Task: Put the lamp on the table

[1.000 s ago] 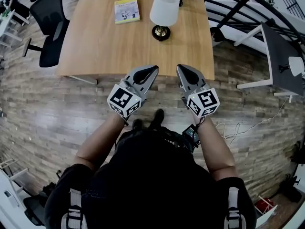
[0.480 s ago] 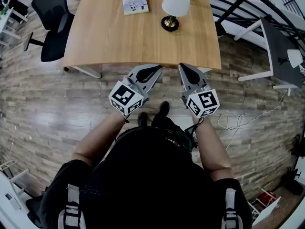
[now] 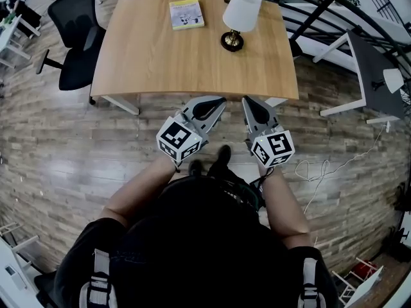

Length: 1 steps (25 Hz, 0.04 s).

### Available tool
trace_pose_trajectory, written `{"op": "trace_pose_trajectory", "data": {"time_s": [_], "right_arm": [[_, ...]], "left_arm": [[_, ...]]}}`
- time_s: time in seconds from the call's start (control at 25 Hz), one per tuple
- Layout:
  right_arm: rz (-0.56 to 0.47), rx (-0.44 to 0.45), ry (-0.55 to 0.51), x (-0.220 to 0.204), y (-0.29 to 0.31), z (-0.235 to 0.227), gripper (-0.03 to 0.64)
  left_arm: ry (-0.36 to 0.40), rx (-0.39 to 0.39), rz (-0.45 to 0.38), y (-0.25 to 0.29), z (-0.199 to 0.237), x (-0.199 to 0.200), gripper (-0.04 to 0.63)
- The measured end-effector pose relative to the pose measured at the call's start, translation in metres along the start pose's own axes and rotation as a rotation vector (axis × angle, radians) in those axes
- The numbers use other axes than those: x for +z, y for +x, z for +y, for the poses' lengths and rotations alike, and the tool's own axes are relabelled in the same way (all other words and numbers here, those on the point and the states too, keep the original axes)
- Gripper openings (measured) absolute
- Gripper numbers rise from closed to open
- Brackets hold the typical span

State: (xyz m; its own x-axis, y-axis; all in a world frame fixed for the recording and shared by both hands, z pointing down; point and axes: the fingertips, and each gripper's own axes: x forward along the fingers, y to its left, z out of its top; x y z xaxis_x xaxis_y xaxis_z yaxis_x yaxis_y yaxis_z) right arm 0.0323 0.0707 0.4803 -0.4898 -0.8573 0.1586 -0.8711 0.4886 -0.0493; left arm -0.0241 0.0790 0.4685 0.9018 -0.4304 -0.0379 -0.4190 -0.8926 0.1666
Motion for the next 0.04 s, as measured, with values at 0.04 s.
{"op": "trace_pose_trajectory", "data": {"time_s": [0.04], "right_arm": [[-0.001, 0.001, -0.001, 0.0018, -0.0006, 0.0014, 0.015]], "left_arm": [[-0.003, 0.003, -0.004, -0.0002, 0.0001, 0.0024, 0.008]]}}
